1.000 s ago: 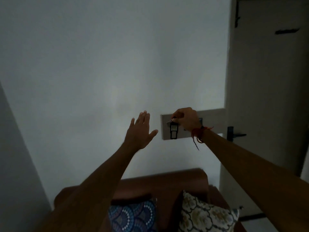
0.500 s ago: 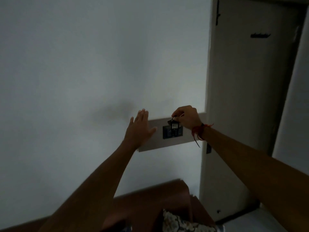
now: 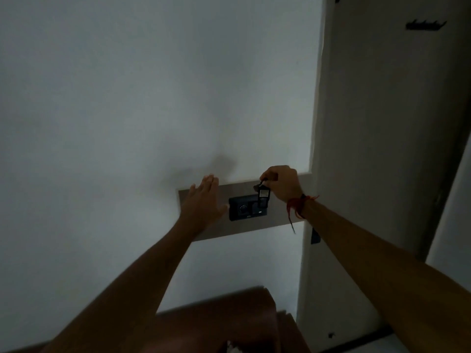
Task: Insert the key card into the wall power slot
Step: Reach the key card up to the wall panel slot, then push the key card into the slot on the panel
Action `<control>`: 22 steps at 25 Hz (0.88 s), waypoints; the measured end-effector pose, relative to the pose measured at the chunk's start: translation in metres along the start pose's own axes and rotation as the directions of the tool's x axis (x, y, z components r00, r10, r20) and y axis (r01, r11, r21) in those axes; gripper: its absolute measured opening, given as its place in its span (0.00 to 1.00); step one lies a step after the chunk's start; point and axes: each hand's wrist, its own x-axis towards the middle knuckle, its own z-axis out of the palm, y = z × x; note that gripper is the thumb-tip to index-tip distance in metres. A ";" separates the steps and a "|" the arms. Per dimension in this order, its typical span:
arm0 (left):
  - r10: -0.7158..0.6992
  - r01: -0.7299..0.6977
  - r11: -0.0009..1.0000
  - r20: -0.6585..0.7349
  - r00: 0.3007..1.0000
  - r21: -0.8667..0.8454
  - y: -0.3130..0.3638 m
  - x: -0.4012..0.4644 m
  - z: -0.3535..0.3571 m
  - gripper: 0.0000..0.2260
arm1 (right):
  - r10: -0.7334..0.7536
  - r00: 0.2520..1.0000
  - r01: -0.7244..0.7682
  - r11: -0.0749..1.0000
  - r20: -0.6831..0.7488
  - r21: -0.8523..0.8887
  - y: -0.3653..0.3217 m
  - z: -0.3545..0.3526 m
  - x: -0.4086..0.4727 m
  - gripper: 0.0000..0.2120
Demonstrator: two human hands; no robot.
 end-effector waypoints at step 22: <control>-0.244 0.245 0.961 -0.021 0.969 0.130 0.027 0.063 0.082 0.40 | -0.224 0.958 0.180 0.957 0.182 0.230 0.127 0.077 0.084 0.08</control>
